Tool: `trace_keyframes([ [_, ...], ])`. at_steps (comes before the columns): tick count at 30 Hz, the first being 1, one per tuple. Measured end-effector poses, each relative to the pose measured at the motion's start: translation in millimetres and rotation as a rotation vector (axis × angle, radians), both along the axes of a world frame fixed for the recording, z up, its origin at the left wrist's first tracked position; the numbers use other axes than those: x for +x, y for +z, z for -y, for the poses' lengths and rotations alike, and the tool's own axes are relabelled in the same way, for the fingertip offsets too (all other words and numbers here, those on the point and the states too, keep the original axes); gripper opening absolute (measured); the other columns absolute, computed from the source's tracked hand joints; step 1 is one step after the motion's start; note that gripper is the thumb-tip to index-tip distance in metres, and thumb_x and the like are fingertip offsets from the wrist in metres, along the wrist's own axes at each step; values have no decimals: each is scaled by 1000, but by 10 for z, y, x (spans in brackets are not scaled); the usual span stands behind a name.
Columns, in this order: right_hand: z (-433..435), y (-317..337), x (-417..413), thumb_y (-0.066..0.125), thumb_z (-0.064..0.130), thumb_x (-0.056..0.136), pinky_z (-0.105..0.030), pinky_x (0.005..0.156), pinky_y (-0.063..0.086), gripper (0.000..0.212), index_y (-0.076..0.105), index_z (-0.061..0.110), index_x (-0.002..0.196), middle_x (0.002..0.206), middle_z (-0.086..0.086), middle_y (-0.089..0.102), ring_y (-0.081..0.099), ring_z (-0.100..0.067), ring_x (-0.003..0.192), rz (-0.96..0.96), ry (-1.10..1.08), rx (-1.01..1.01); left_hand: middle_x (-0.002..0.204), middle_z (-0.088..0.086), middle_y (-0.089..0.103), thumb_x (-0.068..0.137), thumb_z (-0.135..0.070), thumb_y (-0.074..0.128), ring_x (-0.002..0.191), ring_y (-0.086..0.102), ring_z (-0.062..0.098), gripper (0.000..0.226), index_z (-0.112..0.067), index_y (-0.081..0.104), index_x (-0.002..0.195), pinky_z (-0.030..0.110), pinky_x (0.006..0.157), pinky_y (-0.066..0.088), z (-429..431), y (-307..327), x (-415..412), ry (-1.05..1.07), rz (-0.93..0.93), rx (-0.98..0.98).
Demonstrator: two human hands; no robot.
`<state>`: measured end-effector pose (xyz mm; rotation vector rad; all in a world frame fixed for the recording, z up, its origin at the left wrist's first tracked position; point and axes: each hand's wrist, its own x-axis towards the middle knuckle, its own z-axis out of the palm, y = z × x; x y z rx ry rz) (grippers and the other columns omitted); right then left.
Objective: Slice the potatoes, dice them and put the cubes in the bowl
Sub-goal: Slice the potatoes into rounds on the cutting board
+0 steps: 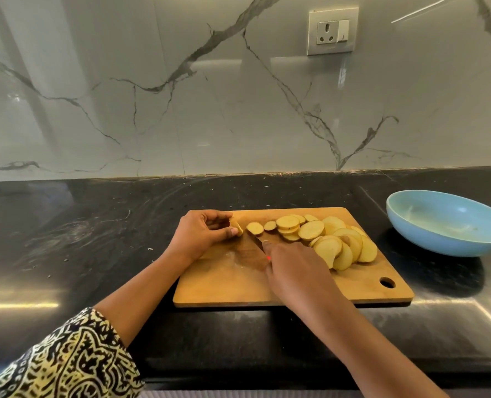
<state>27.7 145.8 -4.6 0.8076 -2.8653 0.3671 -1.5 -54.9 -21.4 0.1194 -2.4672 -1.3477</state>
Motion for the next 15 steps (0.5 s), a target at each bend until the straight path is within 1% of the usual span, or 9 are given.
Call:
trace_keyframes([
  [2,-9,13,-85,47,25,99,-25,71,43,41,43,23,140,112,0,62,59,-16,97,10,-56,-20,109,-7,69,73,-24,78,100,64,2,43,-22,66,114,16,84,50,3,-1,4,-10,4,7],
  [4,-26,28,-158,45,24,100,-28,71,47,43,40,23,142,111,-1,62,59,-17,96,-1,-97,-67,108,-8,68,73,-23,78,100,64,2,43,-23,66,114,15,84,50,8,-7,1,-22,3,11],
  [7,-16,51,-220,42,26,101,-29,70,50,47,33,27,147,109,0,64,59,-16,92,-80,-77,-163,105,-13,67,73,-25,78,97,63,0,44,-24,65,115,13,81,50,5,4,-6,-43,5,-8],
  [10,35,24,-193,41,28,101,-26,67,46,49,29,28,149,107,3,65,55,-11,85,-99,-29,-233,102,-16,66,72,-26,79,96,63,-2,45,-26,65,115,11,79,51,7,0,-20,-48,7,-14],
  [11,45,1,-183,42,29,101,-24,67,46,50,28,29,149,106,4,65,54,-10,83,-97,-23,-244,102,-17,65,73,-25,78,95,63,-3,45,-26,65,116,9,76,50,5,3,-28,-54,9,-21],
  [13,24,-25,-205,43,30,101,-21,65,47,51,27,29,149,98,6,63,54,-6,77,-105,-31,-269,106,-16,64,76,-22,77,94,61,-5,45,-28,62,118,5,72,47,12,20,-43,-81,18,-49],
  [15,-32,-24,-248,43,30,101,-19,64,49,51,27,30,149,95,7,62,56,-6,74,-110,-62,-282,111,-15,62,78,-18,76,98,58,-4,47,-30,59,121,7,74,45,55,52,-50,-112,57,-121],
])
